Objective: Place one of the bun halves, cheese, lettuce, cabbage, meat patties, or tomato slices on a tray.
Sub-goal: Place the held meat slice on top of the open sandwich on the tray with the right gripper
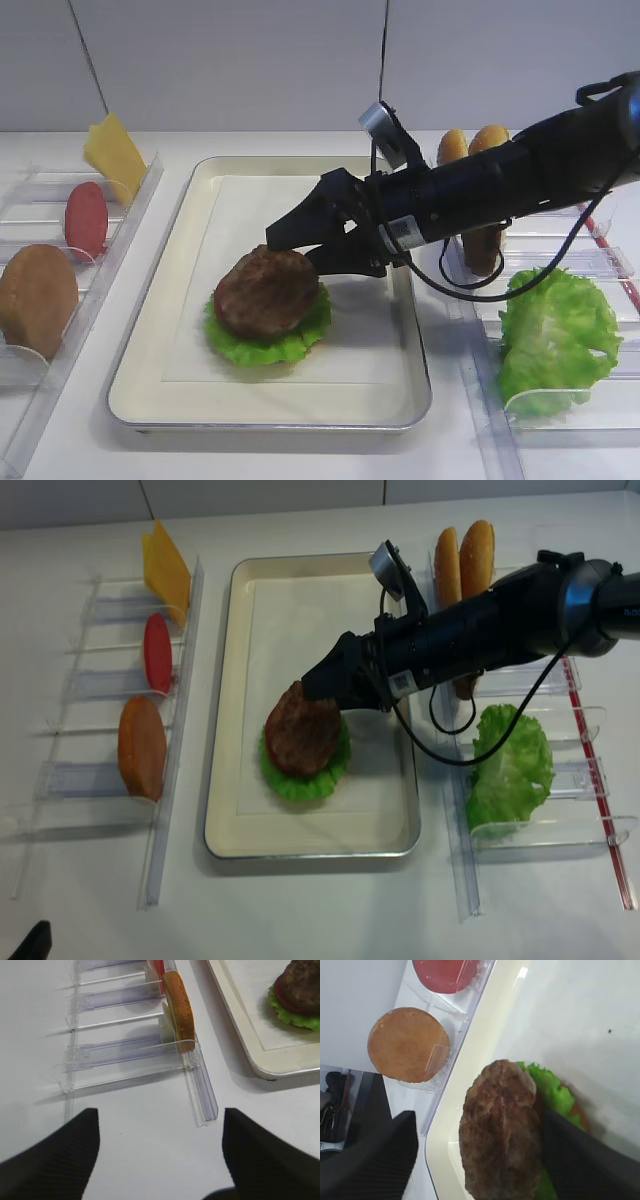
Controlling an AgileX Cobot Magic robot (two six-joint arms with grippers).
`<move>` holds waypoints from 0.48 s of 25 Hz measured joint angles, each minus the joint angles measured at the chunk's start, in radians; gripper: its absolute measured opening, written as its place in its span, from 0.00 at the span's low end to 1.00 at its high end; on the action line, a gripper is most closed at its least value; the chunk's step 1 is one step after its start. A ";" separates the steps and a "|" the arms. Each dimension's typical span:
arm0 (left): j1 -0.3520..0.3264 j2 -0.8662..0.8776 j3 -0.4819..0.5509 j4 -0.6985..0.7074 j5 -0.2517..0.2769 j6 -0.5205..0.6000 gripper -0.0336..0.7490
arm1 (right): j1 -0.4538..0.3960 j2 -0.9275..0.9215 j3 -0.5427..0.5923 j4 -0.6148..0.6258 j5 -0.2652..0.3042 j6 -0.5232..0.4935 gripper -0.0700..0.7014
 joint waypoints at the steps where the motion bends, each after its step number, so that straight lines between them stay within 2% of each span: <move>1: 0.000 0.000 0.000 0.000 0.000 0.000 0.66 | 0.000 0.000 0.000 0.000 0.000 0.002 0.77; 7: 0.000 0.000 0.000 0.000 0.000 0.000 0.66 | 0.002 0.000 0.000 -0.002 0.006 0.040 0.77; 12: 0.000 0.000 0.000 0.000 0.000 0.000 0.66 | 0.002 -0.010 0.000 -0.059 -0.049 0.037 0.77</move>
